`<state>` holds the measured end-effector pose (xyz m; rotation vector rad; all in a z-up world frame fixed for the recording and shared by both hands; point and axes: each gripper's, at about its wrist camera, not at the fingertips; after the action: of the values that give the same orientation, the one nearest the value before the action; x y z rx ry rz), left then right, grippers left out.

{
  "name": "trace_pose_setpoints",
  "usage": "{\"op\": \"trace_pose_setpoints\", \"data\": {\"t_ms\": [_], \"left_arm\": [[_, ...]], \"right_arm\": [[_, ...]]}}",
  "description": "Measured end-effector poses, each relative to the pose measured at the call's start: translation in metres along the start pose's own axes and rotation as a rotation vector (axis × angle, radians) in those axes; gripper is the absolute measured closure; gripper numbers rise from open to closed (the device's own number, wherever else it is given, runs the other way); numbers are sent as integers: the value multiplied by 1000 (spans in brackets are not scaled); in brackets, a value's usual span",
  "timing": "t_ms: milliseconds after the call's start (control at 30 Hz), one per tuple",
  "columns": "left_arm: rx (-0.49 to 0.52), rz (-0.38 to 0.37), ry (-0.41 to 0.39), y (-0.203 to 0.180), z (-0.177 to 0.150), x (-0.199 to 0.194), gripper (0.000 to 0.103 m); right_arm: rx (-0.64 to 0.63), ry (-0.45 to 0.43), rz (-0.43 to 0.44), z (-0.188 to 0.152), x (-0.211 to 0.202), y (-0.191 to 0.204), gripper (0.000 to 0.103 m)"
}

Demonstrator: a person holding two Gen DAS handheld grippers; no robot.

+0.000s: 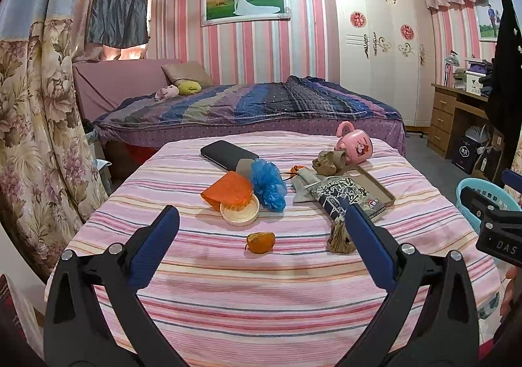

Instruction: Collect trash

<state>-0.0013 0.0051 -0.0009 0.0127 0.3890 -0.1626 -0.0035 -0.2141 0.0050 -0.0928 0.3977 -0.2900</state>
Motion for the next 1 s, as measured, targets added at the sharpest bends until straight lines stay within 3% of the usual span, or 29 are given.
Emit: {"op": "trace_pose_setpoints", "data": {"t_ms": [1000], "left_arm": [[-5, 2, 10, 2, -2, 0, 5]], "right_arm": [[5, 18, 14, -4, 5, 1, 4]]}}
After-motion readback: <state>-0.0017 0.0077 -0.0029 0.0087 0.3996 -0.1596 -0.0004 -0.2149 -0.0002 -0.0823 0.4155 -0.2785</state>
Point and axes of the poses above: each gripper's, at about its wrist camera, not at the fingertips, and x roughly the way its jaws point, y to its left, z to its top, and after that the axes turned 10 degrees about -z, right-handed
